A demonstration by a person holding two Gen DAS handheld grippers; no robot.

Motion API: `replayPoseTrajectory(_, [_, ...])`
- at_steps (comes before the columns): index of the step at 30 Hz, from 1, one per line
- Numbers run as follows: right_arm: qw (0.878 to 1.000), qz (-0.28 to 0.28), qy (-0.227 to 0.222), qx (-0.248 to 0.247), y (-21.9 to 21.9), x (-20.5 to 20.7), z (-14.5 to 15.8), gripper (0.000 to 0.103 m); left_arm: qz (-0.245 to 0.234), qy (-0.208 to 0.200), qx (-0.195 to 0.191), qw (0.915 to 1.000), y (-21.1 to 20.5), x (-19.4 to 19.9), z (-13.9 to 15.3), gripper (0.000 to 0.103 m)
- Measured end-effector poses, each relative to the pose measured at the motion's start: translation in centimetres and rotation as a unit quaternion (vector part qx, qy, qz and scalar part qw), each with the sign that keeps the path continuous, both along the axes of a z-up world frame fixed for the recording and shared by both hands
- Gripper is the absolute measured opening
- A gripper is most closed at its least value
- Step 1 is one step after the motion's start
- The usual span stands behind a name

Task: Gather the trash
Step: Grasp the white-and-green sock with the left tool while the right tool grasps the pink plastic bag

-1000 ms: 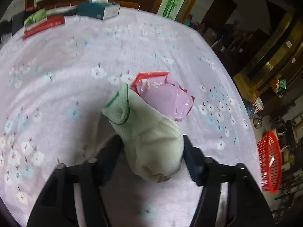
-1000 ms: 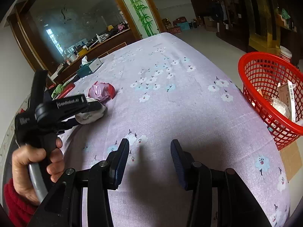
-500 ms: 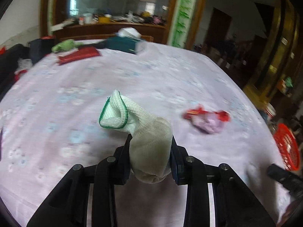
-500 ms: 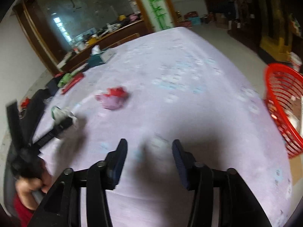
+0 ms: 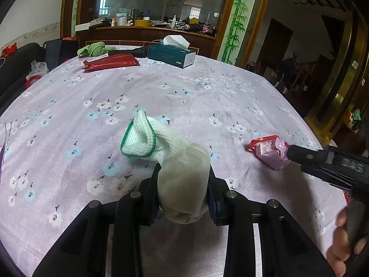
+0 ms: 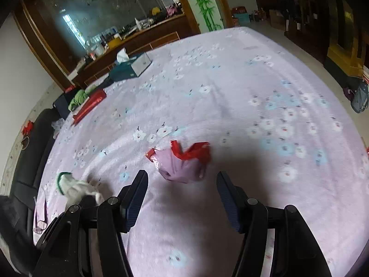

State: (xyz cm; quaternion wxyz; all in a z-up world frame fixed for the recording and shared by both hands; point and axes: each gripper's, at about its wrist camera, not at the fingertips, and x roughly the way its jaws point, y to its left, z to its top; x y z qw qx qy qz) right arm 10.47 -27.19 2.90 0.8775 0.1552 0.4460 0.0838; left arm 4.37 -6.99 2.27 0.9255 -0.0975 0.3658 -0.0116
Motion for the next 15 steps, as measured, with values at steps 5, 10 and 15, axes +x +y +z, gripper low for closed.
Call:
replayPoseTrajectory(5, [0.999, -0.003, -0.002, -0.032, 1.3, 0.9, -1.0, 0.060, 0.000, -0.002, 0.003, 1.0000, -0.1, -0.2, 0.1, 0.032])
replayPoseTrajectory(10, [0.999, -0.005, -0.017, -0.041, 1.1, 0.6, -1.1, 0.041, 0.001, -0.003, 0.009, 1.0000, -0.2, -0.3, 0.1, 0.032])
replayPoseTrajectory(15, [0.998, -0.006, -0.032, -0.045, 0.8, -0.6, -1.3, 0.039, 0.001, -0.006, 0.014, 0.9999, -0.3, -0.4, 0.2, 0.032])
